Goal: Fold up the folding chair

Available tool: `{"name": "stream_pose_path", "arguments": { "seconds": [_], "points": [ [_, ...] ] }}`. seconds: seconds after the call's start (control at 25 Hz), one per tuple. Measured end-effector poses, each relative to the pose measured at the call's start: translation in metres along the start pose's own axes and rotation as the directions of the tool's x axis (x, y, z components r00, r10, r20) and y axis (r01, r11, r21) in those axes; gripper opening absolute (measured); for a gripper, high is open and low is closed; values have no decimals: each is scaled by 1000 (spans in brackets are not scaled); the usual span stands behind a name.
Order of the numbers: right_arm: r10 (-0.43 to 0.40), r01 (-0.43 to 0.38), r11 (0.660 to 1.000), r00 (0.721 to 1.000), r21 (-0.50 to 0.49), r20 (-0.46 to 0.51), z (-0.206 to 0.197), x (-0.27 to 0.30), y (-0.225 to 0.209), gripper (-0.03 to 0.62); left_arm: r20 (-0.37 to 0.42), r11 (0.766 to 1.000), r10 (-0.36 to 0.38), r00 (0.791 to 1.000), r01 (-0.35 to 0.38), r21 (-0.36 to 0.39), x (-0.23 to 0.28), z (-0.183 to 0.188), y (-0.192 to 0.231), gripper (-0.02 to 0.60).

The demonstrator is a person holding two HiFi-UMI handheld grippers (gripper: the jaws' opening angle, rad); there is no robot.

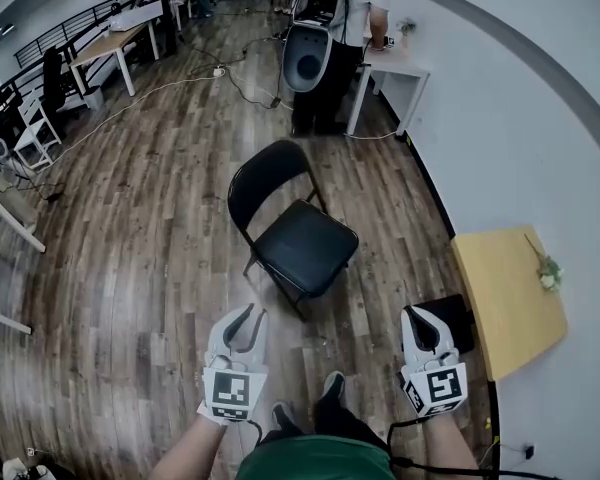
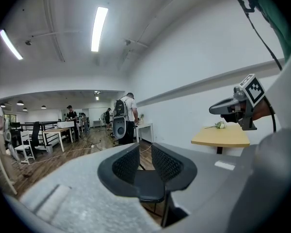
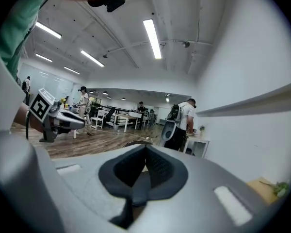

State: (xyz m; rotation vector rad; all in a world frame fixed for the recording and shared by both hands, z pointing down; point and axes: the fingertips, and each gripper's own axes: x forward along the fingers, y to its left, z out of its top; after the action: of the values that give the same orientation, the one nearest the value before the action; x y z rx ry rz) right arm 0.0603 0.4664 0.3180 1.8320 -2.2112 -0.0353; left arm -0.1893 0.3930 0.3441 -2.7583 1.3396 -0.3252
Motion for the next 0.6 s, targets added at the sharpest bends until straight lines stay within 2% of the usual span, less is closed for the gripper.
{"name": "stream_pose_path", "arguments": {
  "seconds": [0.08,0.16,0.24,0.44,0.6],
  "points": [
    [61,-61,998,998,6,-16,-2,8,4,3,0,1000,-4,1000,4,-2,11,1,4,84],
    [85,-85,996,996,-11,2,1,18,4,3,-1,1000,-6,1000,6,4,22,3,8,84],
    [71,-70,997,997,-22,30,1,32,-2,3,-4,1000,-3,1000,3,17,33,6,11,84],
    [28,-33,997,997,76,65,-8,73,-47,3,-14,998,23,1000,-22,53,74,14,17,77],
    [64,-69,992,997,101,54,-22,113,-81,3,-11,994,76,997,-75,75,112,19,27,15]
  ]
}}
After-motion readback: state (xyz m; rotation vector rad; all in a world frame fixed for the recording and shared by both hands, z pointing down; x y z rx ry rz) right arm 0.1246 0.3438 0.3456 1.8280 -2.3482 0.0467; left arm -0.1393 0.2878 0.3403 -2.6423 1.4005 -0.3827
